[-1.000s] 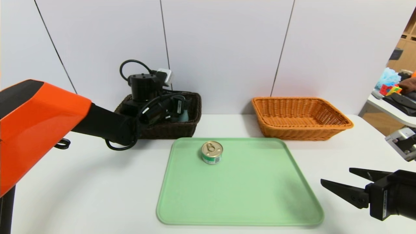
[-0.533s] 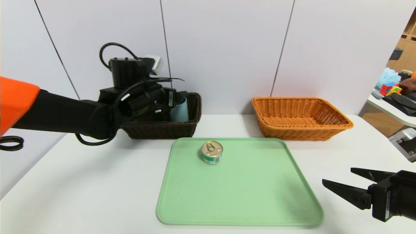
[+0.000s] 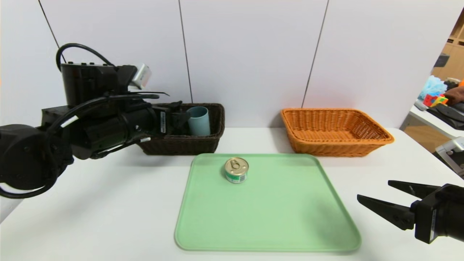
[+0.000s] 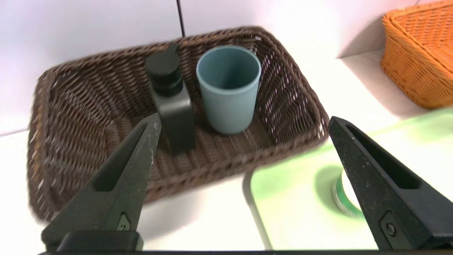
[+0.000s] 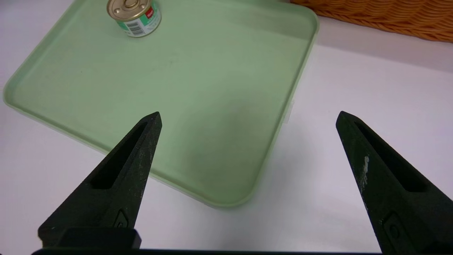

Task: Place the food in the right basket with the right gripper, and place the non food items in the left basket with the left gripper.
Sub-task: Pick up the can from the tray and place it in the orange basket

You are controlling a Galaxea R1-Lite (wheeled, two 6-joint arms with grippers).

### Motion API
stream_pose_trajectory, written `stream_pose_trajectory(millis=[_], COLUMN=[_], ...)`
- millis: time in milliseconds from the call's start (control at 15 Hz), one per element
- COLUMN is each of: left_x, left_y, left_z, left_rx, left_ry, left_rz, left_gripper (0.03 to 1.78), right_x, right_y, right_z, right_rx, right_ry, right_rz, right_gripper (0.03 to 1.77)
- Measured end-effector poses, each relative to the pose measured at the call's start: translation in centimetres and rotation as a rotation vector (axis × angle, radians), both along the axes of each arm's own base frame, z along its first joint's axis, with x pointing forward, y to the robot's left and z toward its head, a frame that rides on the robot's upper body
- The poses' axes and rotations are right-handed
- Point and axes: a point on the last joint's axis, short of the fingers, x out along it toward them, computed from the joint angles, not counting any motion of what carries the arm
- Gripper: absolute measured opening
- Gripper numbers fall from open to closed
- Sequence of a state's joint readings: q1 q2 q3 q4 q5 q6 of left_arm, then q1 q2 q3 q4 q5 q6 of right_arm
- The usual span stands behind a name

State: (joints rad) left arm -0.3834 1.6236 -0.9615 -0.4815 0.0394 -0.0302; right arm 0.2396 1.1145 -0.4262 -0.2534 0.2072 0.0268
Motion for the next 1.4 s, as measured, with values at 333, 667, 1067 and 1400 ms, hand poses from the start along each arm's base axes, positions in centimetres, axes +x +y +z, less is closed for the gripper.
stream_pose_trajectory(millis=[333, 667, 1067, 1400], left_x=[-4.2, -6.1, -8.0, -9.7], left_y=[1.7, 2.4, 2.7, 3.0], left_z=[-0.1, -0.7, -1.5, -2.2], left_rx=[-0.001, 0.001, -0.002, -0.025], left_ry=[-0.005, 0.008, 0.026, 0.045], left_rz=[0.000, -0.044, -0.211, -0.378], left_gripper=[1.69, 1.69, 1.69, 1.69], right_x=[-0.1, -0.1, 1.2, 4.0], right_y=[0.1, 0.4, 2.0, 4.5], right_z=[0.1, 0.1, 0.5, 0.4], right_rx=[0.000, 0.000, -0.005, 0.018], right_ry=[-0.008, -0.007, -0.002, -0.068], right_rz=[0.009, 0.032, 0.108, 0.179], right_gripper=[1.70, 1.70, 1.70, 1.70])
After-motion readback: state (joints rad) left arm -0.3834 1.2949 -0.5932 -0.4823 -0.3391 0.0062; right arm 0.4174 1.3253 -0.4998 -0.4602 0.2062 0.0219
